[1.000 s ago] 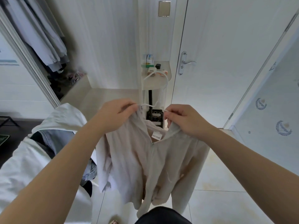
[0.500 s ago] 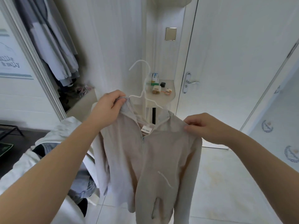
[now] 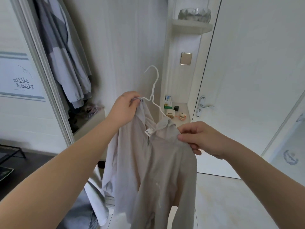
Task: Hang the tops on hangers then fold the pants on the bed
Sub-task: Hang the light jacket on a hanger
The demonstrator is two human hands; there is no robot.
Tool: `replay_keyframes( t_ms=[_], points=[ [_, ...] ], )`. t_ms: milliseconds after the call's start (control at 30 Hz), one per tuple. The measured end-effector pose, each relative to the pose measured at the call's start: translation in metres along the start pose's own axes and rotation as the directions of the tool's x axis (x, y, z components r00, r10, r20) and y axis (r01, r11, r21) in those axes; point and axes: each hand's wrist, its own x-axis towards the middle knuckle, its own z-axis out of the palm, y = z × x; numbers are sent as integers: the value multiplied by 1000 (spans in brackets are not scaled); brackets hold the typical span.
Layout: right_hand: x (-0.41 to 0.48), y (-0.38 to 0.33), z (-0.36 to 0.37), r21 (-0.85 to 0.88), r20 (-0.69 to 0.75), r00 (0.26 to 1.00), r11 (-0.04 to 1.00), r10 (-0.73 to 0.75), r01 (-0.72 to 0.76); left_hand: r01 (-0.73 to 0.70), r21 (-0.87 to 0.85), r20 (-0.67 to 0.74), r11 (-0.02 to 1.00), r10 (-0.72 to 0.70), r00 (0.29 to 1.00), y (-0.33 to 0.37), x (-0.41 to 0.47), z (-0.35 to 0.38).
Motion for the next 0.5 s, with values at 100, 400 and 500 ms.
replay_keyframes(
  t_ms=[100,400,500],
  points=[
    [42,-13,4,20,-63,998,1000,-18,19,56,-90,-18,994,-58,998,-13,25,-10],
    [184,-84,16,118,-179,979,985,-103,125,100,-106,69,989,-93,993,-38,74,-96],
    [229,-112,24,151,-230,962,971,-147,185,60,-124,97,990,-48,994,-46,92,-126]
  ],
)
